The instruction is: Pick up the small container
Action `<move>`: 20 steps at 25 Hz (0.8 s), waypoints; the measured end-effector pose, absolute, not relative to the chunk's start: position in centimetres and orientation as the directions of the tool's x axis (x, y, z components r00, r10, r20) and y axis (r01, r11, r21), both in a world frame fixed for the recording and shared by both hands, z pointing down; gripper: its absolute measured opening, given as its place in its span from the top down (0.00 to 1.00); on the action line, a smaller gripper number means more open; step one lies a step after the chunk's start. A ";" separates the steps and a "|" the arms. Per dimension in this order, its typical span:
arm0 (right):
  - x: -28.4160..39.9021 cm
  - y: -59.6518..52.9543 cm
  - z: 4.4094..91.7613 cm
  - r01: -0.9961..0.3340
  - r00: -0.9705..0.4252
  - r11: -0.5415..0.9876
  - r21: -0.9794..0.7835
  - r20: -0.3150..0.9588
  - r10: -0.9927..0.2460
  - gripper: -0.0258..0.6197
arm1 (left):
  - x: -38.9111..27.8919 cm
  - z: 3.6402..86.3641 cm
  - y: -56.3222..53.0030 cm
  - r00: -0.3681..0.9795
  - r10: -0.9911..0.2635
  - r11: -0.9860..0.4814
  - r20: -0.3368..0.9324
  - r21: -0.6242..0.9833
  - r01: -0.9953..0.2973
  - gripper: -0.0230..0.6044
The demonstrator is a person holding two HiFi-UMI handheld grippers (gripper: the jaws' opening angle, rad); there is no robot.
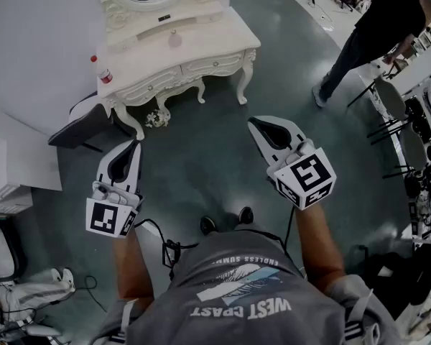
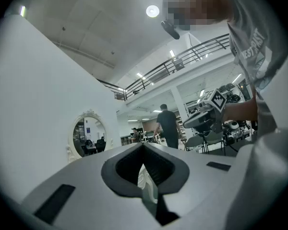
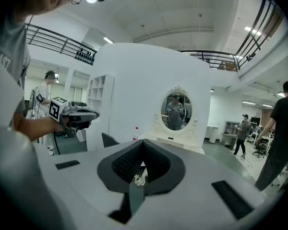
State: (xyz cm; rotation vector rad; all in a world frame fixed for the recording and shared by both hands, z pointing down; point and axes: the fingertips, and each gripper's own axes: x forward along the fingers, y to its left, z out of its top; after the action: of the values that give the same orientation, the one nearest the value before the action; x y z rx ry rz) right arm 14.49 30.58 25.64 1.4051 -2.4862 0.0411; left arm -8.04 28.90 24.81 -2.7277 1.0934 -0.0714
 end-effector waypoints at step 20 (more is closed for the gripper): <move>11.0 29.7 26.0 -0.833 -0.508 0.547 0.088 0.272 -0.817 0.92 | -11.0 25.8 29.0 0.731 -0.682 -0.715 -0.030 -0.181 -0.675 0.94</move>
State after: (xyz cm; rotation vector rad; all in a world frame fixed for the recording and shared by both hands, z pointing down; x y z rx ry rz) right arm 11.05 29.70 25.95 1.3716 -2.5045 0.0782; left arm -10.97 29.01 25.84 -2.7527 1.0893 -0.0580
